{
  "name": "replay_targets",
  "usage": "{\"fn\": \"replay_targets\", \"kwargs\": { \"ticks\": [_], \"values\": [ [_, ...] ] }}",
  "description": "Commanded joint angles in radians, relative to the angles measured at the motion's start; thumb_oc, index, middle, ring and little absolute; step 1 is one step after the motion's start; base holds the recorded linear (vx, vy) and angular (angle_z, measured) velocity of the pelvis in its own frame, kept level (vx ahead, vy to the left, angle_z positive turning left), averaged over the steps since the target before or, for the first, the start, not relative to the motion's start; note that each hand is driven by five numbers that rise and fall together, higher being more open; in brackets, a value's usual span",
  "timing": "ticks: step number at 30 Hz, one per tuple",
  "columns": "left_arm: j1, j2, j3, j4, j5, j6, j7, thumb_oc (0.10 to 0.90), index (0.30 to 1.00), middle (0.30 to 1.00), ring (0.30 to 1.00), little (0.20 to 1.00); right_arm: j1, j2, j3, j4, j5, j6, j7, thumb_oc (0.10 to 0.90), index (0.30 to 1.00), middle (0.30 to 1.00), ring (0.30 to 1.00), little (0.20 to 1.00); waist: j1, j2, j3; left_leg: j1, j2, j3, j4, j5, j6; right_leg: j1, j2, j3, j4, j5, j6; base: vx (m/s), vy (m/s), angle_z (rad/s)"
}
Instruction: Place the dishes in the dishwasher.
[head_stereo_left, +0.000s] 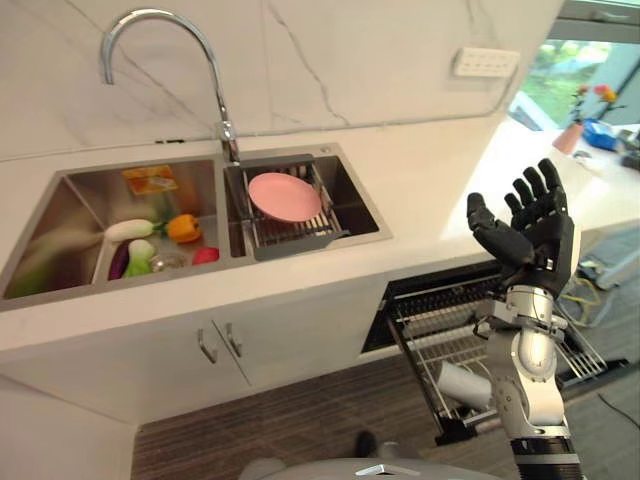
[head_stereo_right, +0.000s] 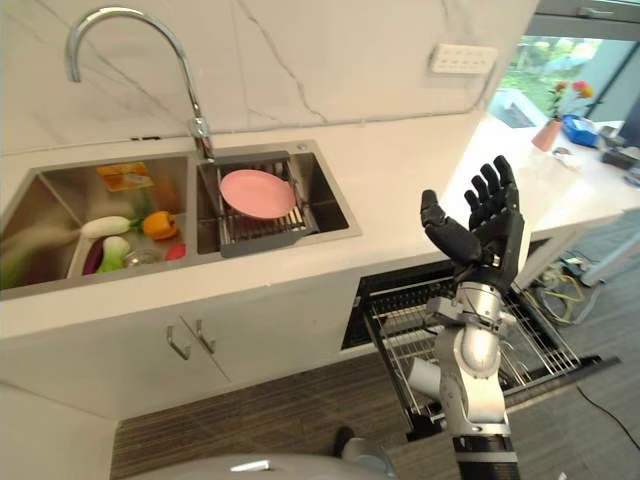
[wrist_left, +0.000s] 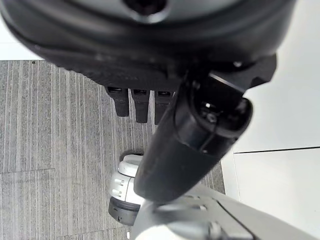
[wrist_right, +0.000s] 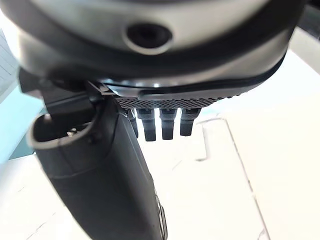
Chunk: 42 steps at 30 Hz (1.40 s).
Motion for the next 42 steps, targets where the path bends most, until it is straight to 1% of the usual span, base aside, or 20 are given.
{"fn": "replay_targets", "kwargs": {
  "ticks": [1,2,3,4,5,7,9,10,12,14,16,18,19,20,23,26,29,33,37,42],
  "values": [
    [-0.032,0.01,-0.038,-0.007,0.017,-0.03,-0.017,0.8,0.9,0.9,0.9,0.9,-0.125,-0.068,0.058,-0.091,0.08,-0.074,0.118,0.8,0.9,0.9,0.9,0.9,0.023,-0.014,0.009,-0.007,-0.038,-0.003,0.139,-0.038,0.023,0.021,-0.091,-0.005,0.0,-0.026,0.064,0.09,-0.146,0.39],
    [-0.033,0.009,-0.037,-0.008,0.016,-0.029,-0.017,0.8,0.9,0.9,0.9,0.9,-0.128,-0.069,0.059,-0.087,0.082,-0.076,0.12,0.8,0.9,0.9,0.9,0.9,0.017,-0.012,0.008,-0.018,-0.035,-0.01,0.156,-0.045,0.022,0.022,-0.089,-0.011,-0.001,-0.025,0.063,0.04,-0.122,0.49],
    [-0.03,0.015,-0.035,-0.019,0.007,-0.035,-0.016,0.8,0.9,0.9,0.9,0.9,-0.141,-0.087,0.08,-0.064,0.093,-0.069,0.13,0.8,0.9,0.9,0.9,0.9,0.031,-0.008,0.029,-0.076,-0.027,-0.02,0.285,-0.009,0.003,0.043,-0.084,-0.011,-0.003,-0.038,0.045,-0.02,-0.036,0.41],
    [-0.028,0.016,-0.034,-0.025,0.006,-0.038,-0.014,0.8,0.9,0.9,0.9,0.9,-0.15,-0.099,0.093,-0.057,0.087,-0.064,0.134,0.8,0.9,0.9,0.9,0.9,0.033,-0.013,0.035,-0.117,-0.032,-0.023,0.349,0.023,-0.001,0.052,-0.089,-0.016,-0.012,-0.041,0.036,0.03,0.065,0.39],
    [-0.021,0.023,-0.033,-0.022,0.029,-0.043,-0.001,0.8,0.9,0.9,0.9,0.9,-0.179,-0.126,0.116,-0.006,0.097,-0.052,0.151,0.8,0.9,0.9,0.9,0.9,0.04,-0.01,0.044,-0.166,0.025,0.02,0.34,0.062,-0.005,0.087,-0.097,-0.038,-0.029,-0.064,0.033,0.03,0.095,0.25],
    [-0.02,0.023,-0.033,-0.022,0.029,-0.043,-0.001,0.8,0.9,0.9,0.9,0.9,-0.18,-0.127,0.117,-0.004,0.097,-0.053,0.151,0.8,0.9,0.9,0.9,0.9,0.042,-0.01,0.046,-0.16,0.026,0.023,0.334,0.063,-0.005,0.089,-0.097,-0.035,-0.03,-0.064,0.033,0.05,0.083,0.26],
    [-0.016,0.025,-0.035,-0.018,0.047,-0.043,-0.001,0.8,0.9,0.9,0.9,0.9,-0.173,-0.125,0.112,0.026,0.106,-0.054,0.15,0.8,0.9,0.9,0.9,0.9,0.051,-0.015,0.033,-0.164,0.073,0.072,0.209,0.05,-0.003,0.106,-0.116,-0.049,-0.053,-0.062,0.058,0.1,0.234,0.27],
    [-0.013,0.026,-0.043,-0.011,0.064,-0.042,-0.007,0.8,0.9,0.9,0.9,0.9,-0.165,-0.125,0.095,0.05,0.085,-0.054,0.133,0.8,0.9,0.9,0.9,0.9,0.061,0.002,0.022,-0.174,0.095,0.081,0.095,0.094,-0.01,0.112,-0.122,-0.057,-0.06,-0.061,0.078,0.1,0.353,0.22],
    [-0.007,0.021,-0.036,0.024,0.098,-0.037,0.004,0.8,0.9,0.9,0.9,0.9,-0.154,-0.115,0.093,0.062,0.081,-0.035,0.162,0.8,0.9,0.9,0.9,0.9,0.057,0.015,-0.001,-0.132,0.084,0.08,0.019,0.082,-0.007,0.106,-0.137,-0.047,-0.051,-0.053,0.092,0.07,0.362,0.25],
    [-0.013,0.02,-0.037,0.032,0.116,-0.03,0.001,0.8,0.9,0.9,0.9,0.9,-0.137,-0.114,0.079,0.058,0.074,-0.031,0.168,0.8,0.9,0.9,0.9,0.9,0.051,0.014,-0.013,-0.118,0.069,0.081,-0.002,0.079,-0.003,0.105,-0.155,-0.05,-0.045,-0.04,0.1,0.04,0.28,-0.06],
    [-0.023,0.029,-0.046,0.035,0.149,-0.022,-0.017,0.8,0.9,0.9,0.9,0.9,-0.115,-0.105,0.048,0.092,0.024,-0.008,0.172,0.8,0.9,0.9,0.9,0.9,0.042,0.008,-0.029,-0.086,0.007,0.096,-0.01,0.047,0.03,0.084,-0.223,-0.033,0.0,-0.001,0.131,0.02,0.402,-0.13],
    [-0.031,0.037,-0.048,0.031,0.149,-0.022,-0.023,0.8,0.9,0.9,0.9,0.9,-0.116,-0.104,0.041,0.107,0.008,0.0,0.17,0.8,0.9,0.9,0.9,0.9,0.045,0.004,-0.022,-0.079,-0.011,0.105,-0.004,0.036,0.045,0.074,-0.247,-0.021,0.034,0.007,0.138,-0.02,0.255,-0.19],
    [-0.037,0.05,-0.042,0.03,0.145,-0.019,-0.027,0.8,0.9,0.9,0.9,0.9,-0.129,-0.094,0.044,0.132,-0.014,0.009,0.169,0.8,0.9,0.9,0.9,0.9,0.042,0.009,-0.007,-0.064,-0.036,0.113,0.007,0.018,0.075,0.048,-0.277,-0.007,0.116,0.049,0.142,-0.03,0.248,-0.08],
    [-0.041,0.056,-0.038,0.031,0.141,-0.017,-0.025,0.8,0.9,0.9,0.9,0.9,-0.136,-0.089,0.053,0.142,-0.018,0.013,0.174,0.8,0.9,0.9,0.9,0.9,0.042,0.01,0.0,-0.052,-0.042,0.121,0.005,0.011,0.085,0.031,-0.287,-0.005,0.152,0.062,0.141,-0.03,0.249,0.0],
    [-0.051,0.06,-0.032,0.03,0.132,-0.016,-0.023,0.8,0.9,0.9,0.9,0.9,-0.149,-0.088,0.075,0.159,-0.028,0.02,0.18,0.8,0.9,0.9,0.9,0.9,0.038,0.009,0.011,-0.031,-0.051,0.124,-0.006,0.006,0.091,0.0,-0.284,-0.003,0.16,0.084,0.139,0.01,0.087,-0.03],
    [-0.072,0.058,-0.035,0.029,0.125,-0.02,-0.034,0.8,0.9,0.9,0.9,0.9,-0.152,-0.102,0.09,0.149,-0.048,0.024,0.202,0.8,0.9,0.9,0.9,0.9,0.032,0.005,0.015,-0.031,-0.057,0.109,-0.009,0.01,0.089,0.002,-0.251,0.019,0.092,0.058,0.142,0.05,-0.011,0.04],
    [-0.073,0.049,-0.042,0.031,0.13,-0.026,-0.047,0.8,0.9,0.9,0.9,0.9,-0.14,-0.118,0.101,0.147,-0.083,0.029,0.209,0.8,0.9,0.9,0.9,0.9,0.036,-0.003,-0.01,-0.019,-0.051,0.113,-0.035,0.014,0.081,0.047,-0.239,-0.021,0.005,0.049,0.141,0.1,-0.08,0.14],
    [-0.068,0.035,-0.046,0.026,0.125,-0.027,-0.057,0.8,0.9,0.9,0.9,0.9,-0.142,-0.134,0.12,0.152,-0.106,0.033,0.215,0.8,0.9,0.9,0.9,0.9,0.044,-0.008,-0.042,-0.007,-0.034,0.134,-0.08,0.033,0.065,0.075,-0.222,-0.057,-0.071,0.054,0.143,0.07,-0.086,-0.01],
    [-0.064,0.006,-0.087,0.024,0.152,-0.027,-0.074,0.8,0.9,0.9,0.9,0.9,-0.156,-0.16,0.171,0.155,-0.123,0.039,0.241,0.8,0.9,0.9,0.9,0.9,0.049,-0.013,-0.077,0.021,0.006,0.147,-0.145,0.065,0.029,0.129,-0.174,-0.084,-0.171,0.051,0.139,0.08,-0.112,-0.14],
    [-0.071,0.007,-0.096,0.017,0.16,-0.027,-0.077,0.8,0.9,0.9,0.9,0.9,-0.17,-0.182,0.218,0.15,-0.142,0.046,0.264,0.8,0.9,0.9,0.9,0.9,0.048,-0.007,-0.079,0.026,0.018,0.145,-0.15,0.069,0.018,0.139,-0.16,-0.083,-0.181,0.04,0.132,0.03,-0.066,-0.05]
  ]
}}
